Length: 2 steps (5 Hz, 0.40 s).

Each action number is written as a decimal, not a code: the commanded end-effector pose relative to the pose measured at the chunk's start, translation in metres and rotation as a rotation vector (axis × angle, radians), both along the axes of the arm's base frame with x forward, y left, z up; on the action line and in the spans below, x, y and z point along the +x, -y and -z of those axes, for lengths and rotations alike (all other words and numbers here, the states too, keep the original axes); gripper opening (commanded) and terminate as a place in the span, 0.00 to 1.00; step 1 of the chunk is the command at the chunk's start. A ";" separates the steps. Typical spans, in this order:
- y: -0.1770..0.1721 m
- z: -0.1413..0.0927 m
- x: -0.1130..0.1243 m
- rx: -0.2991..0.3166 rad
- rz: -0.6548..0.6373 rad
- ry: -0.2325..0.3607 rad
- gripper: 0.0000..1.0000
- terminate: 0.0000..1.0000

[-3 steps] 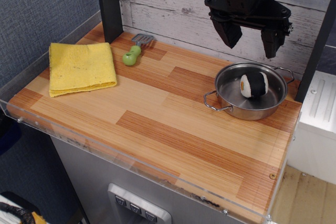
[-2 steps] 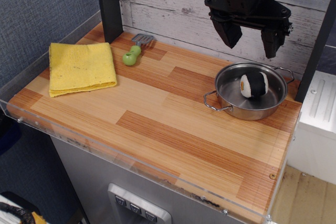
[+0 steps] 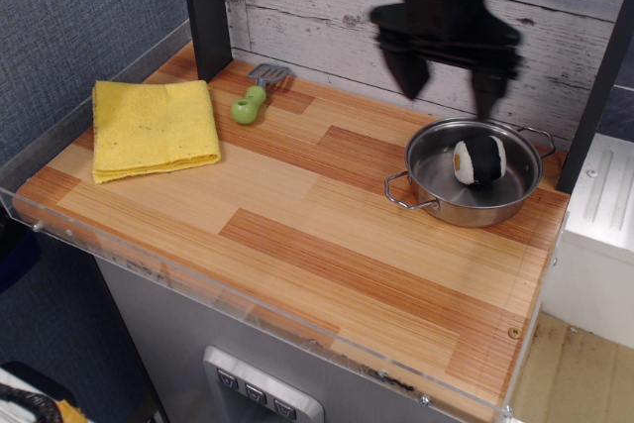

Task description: Move the yellow cloth from left side to in front of table

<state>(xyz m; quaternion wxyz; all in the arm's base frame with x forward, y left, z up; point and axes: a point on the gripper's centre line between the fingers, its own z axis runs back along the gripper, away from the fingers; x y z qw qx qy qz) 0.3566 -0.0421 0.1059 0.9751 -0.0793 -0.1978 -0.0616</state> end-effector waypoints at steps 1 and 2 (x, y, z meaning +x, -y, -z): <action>-0.061 -0.017 0.001 0.044 -0.086 0.057 1.00 0.00; -0.100 -0.017 -0.009 0.065 -0.162 0.055 1.00 0.00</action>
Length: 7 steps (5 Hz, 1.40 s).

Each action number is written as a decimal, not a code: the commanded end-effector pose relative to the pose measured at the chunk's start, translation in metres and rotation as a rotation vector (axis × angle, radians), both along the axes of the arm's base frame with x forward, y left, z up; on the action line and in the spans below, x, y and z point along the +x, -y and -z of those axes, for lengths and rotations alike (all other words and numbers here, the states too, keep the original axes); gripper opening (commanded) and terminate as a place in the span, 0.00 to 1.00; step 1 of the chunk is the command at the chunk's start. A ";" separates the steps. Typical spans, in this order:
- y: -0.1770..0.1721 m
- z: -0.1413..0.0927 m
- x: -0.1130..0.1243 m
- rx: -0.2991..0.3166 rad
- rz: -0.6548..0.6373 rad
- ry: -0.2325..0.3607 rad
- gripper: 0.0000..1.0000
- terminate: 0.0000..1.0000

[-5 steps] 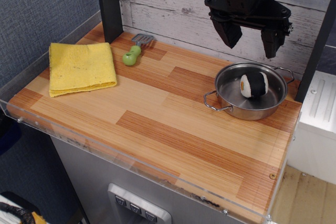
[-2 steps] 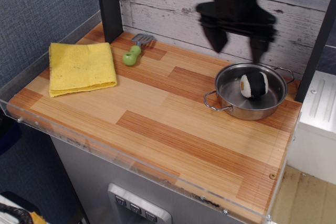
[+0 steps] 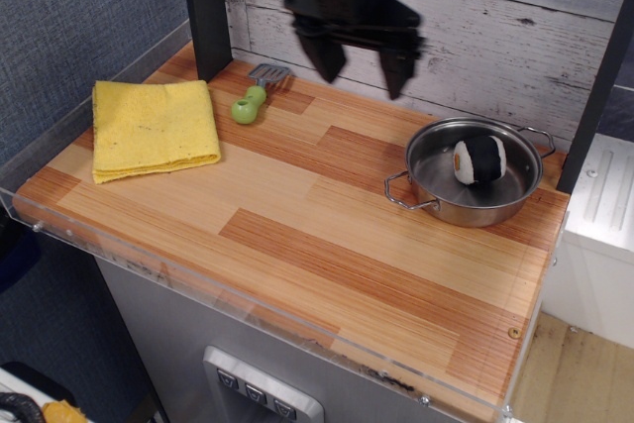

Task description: Move the yellow cloth from left side to in front of table

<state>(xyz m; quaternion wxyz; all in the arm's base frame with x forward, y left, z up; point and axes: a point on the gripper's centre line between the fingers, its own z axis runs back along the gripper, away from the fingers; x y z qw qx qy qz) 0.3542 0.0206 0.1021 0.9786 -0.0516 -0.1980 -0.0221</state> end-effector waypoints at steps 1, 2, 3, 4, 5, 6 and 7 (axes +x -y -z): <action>-0.070 -0.017 -0.011 0.035 -0.145 0.053 1.00 0.00; -0.098 -0.014 -0.016 0.037 -0.187 0.059 1.00 0.00; -0.119 -0.005 -0.028 0.048 -0.232 0.027 1.00 0.00; -0.137 0.009 -0.043 0.065 -0.276 -0.012 1.00 0.00; -0.148 0.022 -0.051 0.064 -0.309 -0.034 1.00 0.00; -0.150 0.034 -0.053 0.069 -0.329 -0.050 1.00 0.00; -0.145 0.051 -0.051 0.068 -0.356 -0.076 1.00 0.00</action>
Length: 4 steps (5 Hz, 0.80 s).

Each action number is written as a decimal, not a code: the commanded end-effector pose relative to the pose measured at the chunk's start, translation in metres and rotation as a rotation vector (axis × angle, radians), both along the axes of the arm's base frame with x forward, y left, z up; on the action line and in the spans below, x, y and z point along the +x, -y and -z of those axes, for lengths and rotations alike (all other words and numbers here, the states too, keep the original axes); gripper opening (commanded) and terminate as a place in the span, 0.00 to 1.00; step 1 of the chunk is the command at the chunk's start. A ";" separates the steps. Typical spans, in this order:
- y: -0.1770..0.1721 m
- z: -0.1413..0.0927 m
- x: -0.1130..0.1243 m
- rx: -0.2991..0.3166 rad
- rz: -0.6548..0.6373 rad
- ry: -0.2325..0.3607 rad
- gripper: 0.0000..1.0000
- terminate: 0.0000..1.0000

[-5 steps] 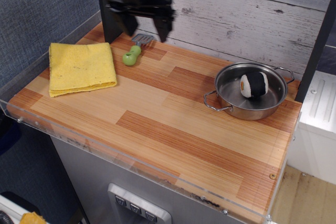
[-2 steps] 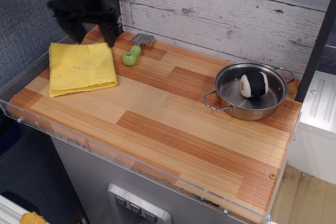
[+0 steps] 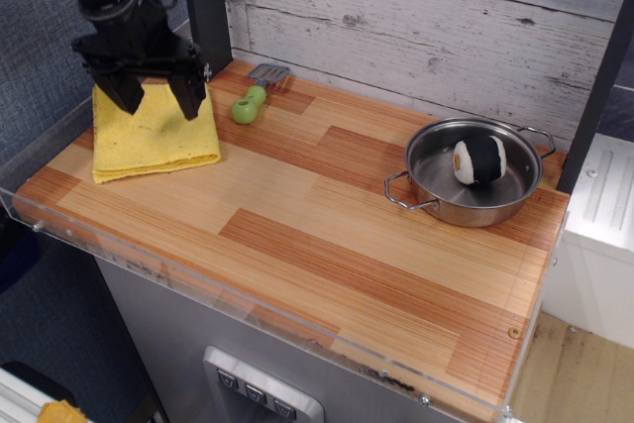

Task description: Move the yellow cloth from left side to in front of table

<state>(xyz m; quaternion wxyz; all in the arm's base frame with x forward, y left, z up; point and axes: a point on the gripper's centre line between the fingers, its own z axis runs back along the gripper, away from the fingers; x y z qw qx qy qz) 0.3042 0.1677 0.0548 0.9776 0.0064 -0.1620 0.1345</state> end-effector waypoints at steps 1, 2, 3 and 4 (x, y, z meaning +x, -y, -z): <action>-0.005 0.013 -0.001 0.032 -0.062 -0.014 1.00 0.00; -0.009 0.021 -0.002 0.025 -0.083 -0.036 1.00 0.00; -0.007 0.029 -0.001 0.013 -0.088 -0.057 1.00 0.00; -0.006 0.031 -0.002 0.002 -0.094 -0.072 1.00 0.00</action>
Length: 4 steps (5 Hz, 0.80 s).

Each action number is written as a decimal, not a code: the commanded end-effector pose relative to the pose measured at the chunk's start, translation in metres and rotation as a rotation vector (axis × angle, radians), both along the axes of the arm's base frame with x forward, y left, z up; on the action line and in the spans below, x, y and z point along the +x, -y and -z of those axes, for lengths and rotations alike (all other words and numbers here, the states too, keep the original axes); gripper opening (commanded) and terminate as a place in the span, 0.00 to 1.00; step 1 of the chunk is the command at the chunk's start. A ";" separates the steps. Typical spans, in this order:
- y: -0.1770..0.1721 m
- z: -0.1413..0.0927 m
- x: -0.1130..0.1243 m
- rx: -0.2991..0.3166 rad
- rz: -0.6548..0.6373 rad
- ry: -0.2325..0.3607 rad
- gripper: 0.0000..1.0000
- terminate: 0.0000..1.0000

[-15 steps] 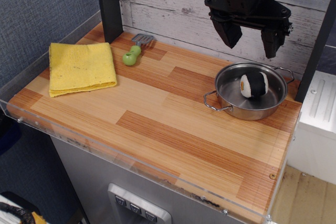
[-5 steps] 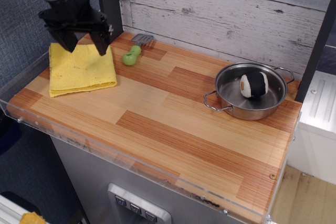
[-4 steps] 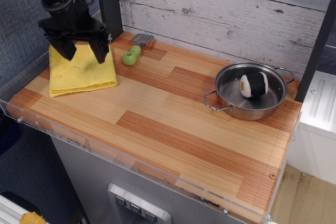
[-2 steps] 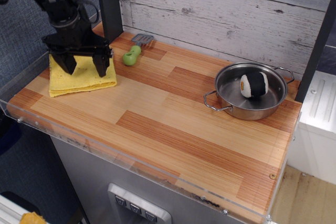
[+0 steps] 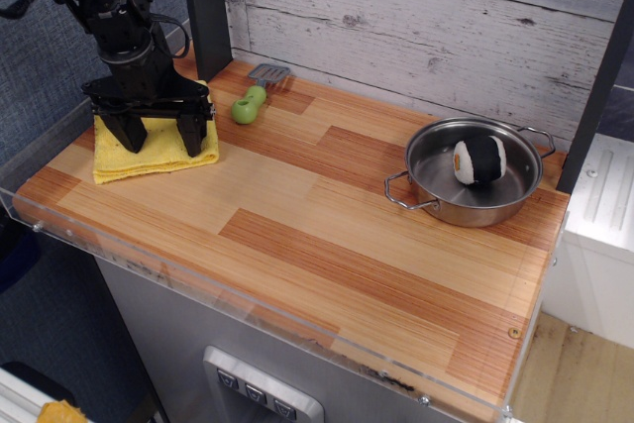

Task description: Move the yellow cloth from left side to in front of table

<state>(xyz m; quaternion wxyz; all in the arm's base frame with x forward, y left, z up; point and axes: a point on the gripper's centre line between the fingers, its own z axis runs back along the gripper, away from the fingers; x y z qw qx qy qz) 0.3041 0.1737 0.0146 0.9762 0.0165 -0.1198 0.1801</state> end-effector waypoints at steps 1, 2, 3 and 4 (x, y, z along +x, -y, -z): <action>0.008 -0.006 -0.005 -0.018 0.003 0.008 1.00 0.00; 0.022 -0.012 -0.006 -0.030 0.008 0.019 1.00 0.00; 0.039 -0.014 -0.006 -0.051 0.009 0.031 1.00 0.00; 0.057 -0.010 -0.006 -0.072 0.038 0.025 1.00 0.00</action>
